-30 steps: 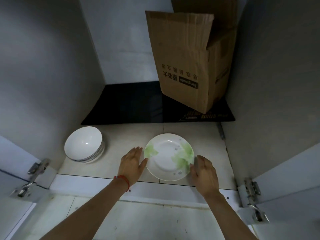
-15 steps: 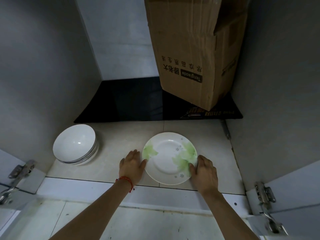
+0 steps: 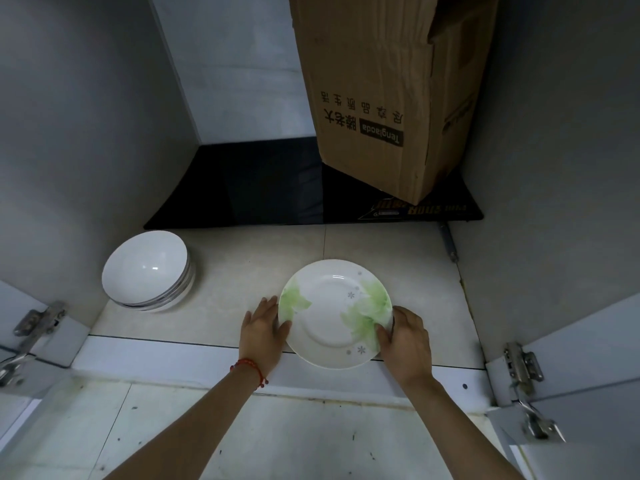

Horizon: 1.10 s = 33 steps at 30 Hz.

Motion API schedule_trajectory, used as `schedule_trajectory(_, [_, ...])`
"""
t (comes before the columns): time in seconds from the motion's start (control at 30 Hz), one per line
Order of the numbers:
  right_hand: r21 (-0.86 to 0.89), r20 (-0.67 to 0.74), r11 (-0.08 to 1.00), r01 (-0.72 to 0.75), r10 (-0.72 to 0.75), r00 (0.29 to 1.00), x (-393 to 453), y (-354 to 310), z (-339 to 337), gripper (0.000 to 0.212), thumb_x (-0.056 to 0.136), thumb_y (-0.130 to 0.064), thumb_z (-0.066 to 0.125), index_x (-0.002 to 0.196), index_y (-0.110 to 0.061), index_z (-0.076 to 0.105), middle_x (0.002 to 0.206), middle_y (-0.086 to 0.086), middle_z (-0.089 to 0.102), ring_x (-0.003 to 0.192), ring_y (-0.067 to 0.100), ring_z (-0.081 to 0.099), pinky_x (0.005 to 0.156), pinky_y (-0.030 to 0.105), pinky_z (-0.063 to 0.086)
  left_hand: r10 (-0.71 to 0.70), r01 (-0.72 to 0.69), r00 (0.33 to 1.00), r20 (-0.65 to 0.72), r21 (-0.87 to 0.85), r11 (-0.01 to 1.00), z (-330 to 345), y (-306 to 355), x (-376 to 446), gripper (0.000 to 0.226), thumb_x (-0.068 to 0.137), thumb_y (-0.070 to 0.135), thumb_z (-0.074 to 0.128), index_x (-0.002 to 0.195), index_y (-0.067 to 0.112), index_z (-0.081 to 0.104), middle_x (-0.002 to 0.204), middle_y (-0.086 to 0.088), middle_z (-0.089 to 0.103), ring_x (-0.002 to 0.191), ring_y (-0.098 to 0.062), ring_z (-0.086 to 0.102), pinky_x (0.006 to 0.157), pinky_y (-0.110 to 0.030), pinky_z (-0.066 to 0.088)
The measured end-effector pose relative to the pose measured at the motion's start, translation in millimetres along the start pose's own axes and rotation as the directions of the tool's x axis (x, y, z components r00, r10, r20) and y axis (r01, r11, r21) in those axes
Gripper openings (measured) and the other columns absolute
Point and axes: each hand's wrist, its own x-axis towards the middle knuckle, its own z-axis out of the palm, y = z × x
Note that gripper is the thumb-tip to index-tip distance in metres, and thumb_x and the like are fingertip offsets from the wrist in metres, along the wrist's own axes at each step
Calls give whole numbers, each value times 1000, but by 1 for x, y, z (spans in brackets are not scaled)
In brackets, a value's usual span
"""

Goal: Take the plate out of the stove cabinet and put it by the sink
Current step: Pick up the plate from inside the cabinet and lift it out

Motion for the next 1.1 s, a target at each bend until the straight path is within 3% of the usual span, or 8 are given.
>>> schedule_trajectory(0.13, [8,-2,1000,3,-3,1000,-12,2,1,37,89,-25,52,119,-4,49,125,13,55,120,28,42,101,38,36,16,-16,1000,-15,-9,1000,0,0,-15,42,91,15,47,132,9,41,143,-11,42,137,-27,28,115,-46,19])
schedule_trajectory(0.23, [-3,-9,1000,-2,1,1000,-20,4,2,36,89,-24,53,118,-3,50,125,14,55,120,28,43,101,39,38,37,-39,997,-72,-30,999,1,-1,-25,38,87,9,54,125,4,50,132,-16,54,128,-34,41,112,-47,30])
schedule_trajectory(0.3, [-5,-24,1000,-10,10,1000,-22,4,4,35,88,-24,54,115,-2,52,123,14,56,118,29,45,100,39,38,49,-55,990,-135,-44,998,2,-1,-30,34,81,3,60,115,0,58,121,-20,61,119,-36,50,108,-41,35])
schedule_trajectory(0.43, [-15,-65,998,-57,56,996,-20,2,3,27,88,-22,55,105,-1,58,113,17,57,107,32,48,93,39,40,-36,35,986,-164,-10,999,2,0,-28,23,78,6,65,100,-3,65,112,-23,64,109,-38,53,98,-41,42])
schedule_trajectory(0.53, [2,-73,994,-107,107,992,-18,0,3,25,88,-22,54,102,-2,59,105,20,56,102,34,48,89,40,41,-66,71,991,-119,34,997,-1,1,-20,20,81,11,61,97,-1,65,106,-21,64,106,-34,50,92,-34,37])
schedule_trajectory(0.63, [21,-71,993,-114,115,991,-17,-2,4,26,90,-23,52,105,-2,58,102,19,57,99,33,50,86,39,42,-107,102,988,-109,-54,993,-5,7,-16,17,80,8,61,95,0,65,102,-23,61,104,-32,50,88,-34,41])
schedule_trajectory(0.87, [168,-61,976,-135,147,987,-15,-8,7,24,91,-20,50,103,-1,56,101,18,63,94,32,57,79,37,47,-208,187,972,-108,-175,967,-10,16,-13,11,77,-1,59,82,-1,68,82,-23,69,76,-33,60,66,-26,41])
schedule_trajectory(1.1, [226,-69,964,-139,158,985,-17,-5,9,22,90,-19,51,104,-2,56,101,16,63,93,32,58,73,32,44,-259,203,954,-151,-310,929,-9,21,-18,11,73,-5,62,78,2,70,74,-18,70,69,-27,57,67,-25,40])
